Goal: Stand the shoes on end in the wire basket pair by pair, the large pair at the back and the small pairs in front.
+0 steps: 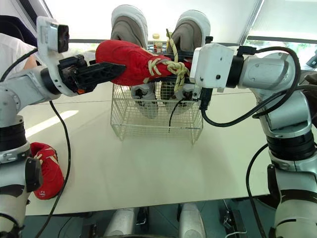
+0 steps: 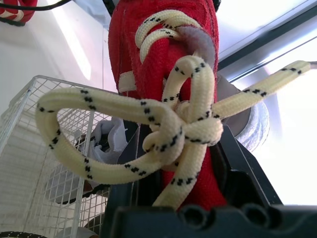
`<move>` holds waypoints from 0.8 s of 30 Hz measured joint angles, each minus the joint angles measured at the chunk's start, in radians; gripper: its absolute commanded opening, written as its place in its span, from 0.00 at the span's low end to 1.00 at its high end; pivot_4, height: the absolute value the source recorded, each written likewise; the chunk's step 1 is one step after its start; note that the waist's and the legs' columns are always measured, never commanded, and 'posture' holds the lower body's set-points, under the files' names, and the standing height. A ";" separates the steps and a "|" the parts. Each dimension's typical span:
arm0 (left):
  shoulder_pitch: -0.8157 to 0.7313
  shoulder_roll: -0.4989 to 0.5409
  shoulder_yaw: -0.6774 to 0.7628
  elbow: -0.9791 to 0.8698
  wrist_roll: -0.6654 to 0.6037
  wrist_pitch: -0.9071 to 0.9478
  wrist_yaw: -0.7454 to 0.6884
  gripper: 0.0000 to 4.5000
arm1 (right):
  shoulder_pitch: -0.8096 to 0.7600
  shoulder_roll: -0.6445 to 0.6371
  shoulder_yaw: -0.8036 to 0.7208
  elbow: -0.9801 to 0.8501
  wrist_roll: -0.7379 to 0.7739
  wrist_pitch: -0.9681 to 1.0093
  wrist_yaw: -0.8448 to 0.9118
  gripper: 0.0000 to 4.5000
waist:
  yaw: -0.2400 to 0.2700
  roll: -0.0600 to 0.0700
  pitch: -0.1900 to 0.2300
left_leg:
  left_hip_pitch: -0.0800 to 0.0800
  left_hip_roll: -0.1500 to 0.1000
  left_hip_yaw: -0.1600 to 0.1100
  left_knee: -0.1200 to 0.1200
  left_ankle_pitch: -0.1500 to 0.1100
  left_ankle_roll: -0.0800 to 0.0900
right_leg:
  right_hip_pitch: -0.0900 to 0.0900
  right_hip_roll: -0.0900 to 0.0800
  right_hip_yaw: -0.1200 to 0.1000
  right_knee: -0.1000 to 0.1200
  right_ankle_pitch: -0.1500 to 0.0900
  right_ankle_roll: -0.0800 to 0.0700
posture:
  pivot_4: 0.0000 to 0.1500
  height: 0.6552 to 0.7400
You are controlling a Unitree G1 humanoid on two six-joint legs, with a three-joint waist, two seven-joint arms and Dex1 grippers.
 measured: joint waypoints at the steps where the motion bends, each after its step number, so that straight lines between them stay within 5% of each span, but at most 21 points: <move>1: 0.003 -0.001 0.000 -0.003 0.004 0.000 -0.006 0.49 | -0.001 0.001 0.003 0.001 -0.004 0.004 0.002 0.19 | 0.000 0.000 0.000 | 0.000 0.000 0.000 0.000 0.000 0.000 | 0.000 0.000 0.000 0.000 0.000 0.000 | 1.00 1.00; 3: 0.004 -0.007 0.001 -0.008 0.017 0.000 -0.002 0.27 | -0.002 0.005 0.006 0.002 -0.004 0.014 0.009 0.19 | 0.001 0.000 0.000 | 0.000 0.000 0.000 0.000 0.000 0.000 | 0.000 0.000 0.000 0.000 0.000 0.000 | 1.00 1.00; 5: 0.005 -0.016 0.002 -0.002 0.022 0.000 0.012 0.08 | -0.006 0.005 0.005 0.001 -0.004 0.020 0.016 0.38 | 0.001 0.000 0.000 | 0.000 0.000 0.000 0.000 0.000 0.000 | 0.000 0.000 0.000 0.000 0.000 0.000 | 1.00 1.00; 11: 0.015 -0.058 0.011 0.009 0.013 0.005 0.050 0.06 | -0.013 0.007 -0.022 -0.015 0.073 0.113 0.032 1.00 | 0.001 0.000 0.000 | 0.000 0.000 0.000 0.000 0.000 0.000 | 0.000 0.000 0.000 0.000 0.000 0.000 | 1.00 1.00; 24: 0.086 -0.137 0.150 -0.031 -0.137 -0.023 0.220 0.06 | 0.205 0.032 -0.422 -0.057 0.663 0.707 -0.179 1.00 | 0.005 -0.001 0.000 | 0.000 0.002 -0.003 0.001 0.000 0.000 | 0.002 0.000 0.000 0.000 0.001 -0.001 | 1.00 1.00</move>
